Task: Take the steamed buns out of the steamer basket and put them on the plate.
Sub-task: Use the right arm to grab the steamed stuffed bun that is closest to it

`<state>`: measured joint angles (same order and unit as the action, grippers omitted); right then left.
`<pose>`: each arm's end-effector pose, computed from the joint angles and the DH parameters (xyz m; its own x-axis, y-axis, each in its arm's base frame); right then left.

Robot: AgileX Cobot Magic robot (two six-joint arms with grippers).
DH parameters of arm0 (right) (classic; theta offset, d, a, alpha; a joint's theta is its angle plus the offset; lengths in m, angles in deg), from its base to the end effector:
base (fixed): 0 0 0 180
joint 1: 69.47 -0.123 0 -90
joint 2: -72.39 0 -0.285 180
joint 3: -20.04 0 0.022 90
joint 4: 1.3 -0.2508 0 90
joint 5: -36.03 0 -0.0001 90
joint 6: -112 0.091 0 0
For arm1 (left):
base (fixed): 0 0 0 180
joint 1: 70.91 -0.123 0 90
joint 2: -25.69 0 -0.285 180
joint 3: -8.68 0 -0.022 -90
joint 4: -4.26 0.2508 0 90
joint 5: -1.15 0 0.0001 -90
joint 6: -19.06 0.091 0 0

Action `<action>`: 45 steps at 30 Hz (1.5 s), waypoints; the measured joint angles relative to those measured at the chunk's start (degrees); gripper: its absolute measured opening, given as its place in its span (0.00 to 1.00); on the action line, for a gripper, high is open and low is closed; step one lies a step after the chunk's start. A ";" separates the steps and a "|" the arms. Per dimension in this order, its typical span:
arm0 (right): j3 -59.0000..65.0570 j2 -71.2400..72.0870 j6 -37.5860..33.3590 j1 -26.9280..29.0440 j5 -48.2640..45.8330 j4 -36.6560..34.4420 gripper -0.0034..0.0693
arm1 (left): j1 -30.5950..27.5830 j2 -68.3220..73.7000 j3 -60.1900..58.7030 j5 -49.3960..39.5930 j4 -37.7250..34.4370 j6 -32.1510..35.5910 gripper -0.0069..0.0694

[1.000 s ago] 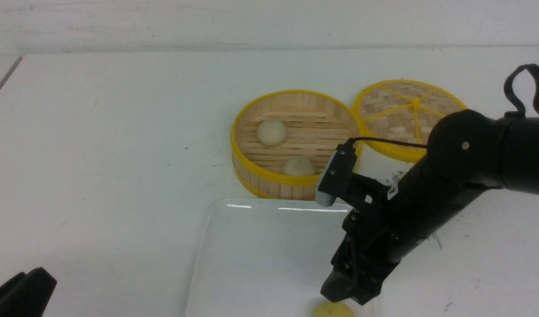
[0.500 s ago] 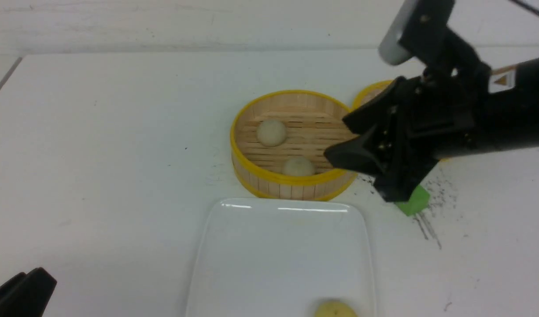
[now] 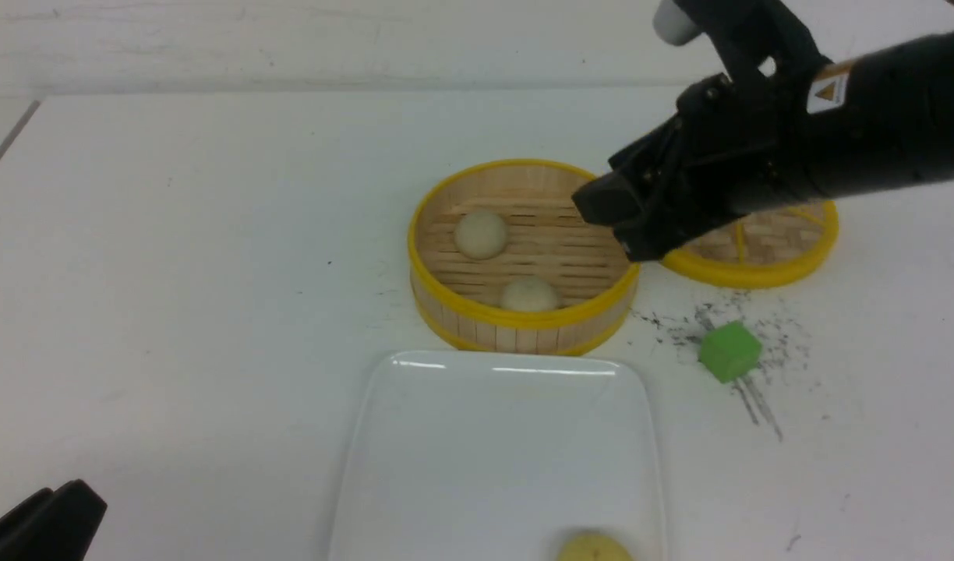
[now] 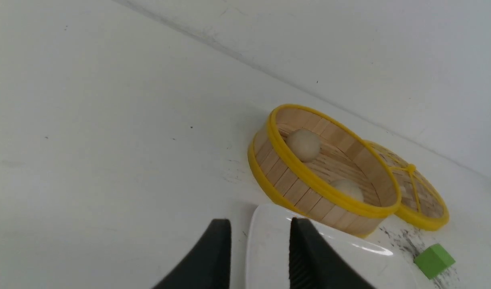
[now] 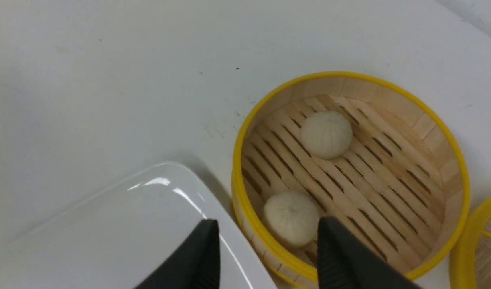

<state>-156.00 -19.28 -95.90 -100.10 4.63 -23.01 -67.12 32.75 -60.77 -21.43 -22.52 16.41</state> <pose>0.2776 0.1848 0.3536 -0.3887 -0.4111 -0.8245 -0.7061 0.7078 -0.0200 0.0437 -0.0187 0.2271 -0.2155 -0.4436 -0.8699 0.1541 0.8643 -0.4789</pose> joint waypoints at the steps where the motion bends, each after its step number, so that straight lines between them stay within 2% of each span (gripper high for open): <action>1: -0.29 0.00 0.09 0.10 -0.23 0.00 0.52 | 0.00 0.00 0.00 -0.15 0.00 0.00 0.41; 6: -6.59 -8.69 0.99 2.19 -6.99 0.31 0.52 | 0.00 0.00 0.00 -0.58 0.00 0.00 0.41; 14: -10.94 -18.92 1.04 2.21 -7.90 0.24 0.52 | 0.00 0.00 0.00 -0.74 0.00 0.00 0.41; 23: -11.56 -26.29 0.76 2.21 -3.38 -0.15 0.52 | 0.00 0.00 0.00 -0.79 0.00 0.00 0.41; 34: -11.67 -27.82 0.58 2.21 3.14 -3.50 0.52 | 0.00 0.00 0.00 -0.81 0.00 0.00 0.41; 45: -11.67 -31.42 0.58 2.21 4.38 -4.17 0.52 | 0.00 0.00 0.00 -0.81 0.00 0.00 0.41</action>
<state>-167.67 -50.70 -95.32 -97.89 9.01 -27.18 -67.12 32.75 -60.77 -22.24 -22.52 16.41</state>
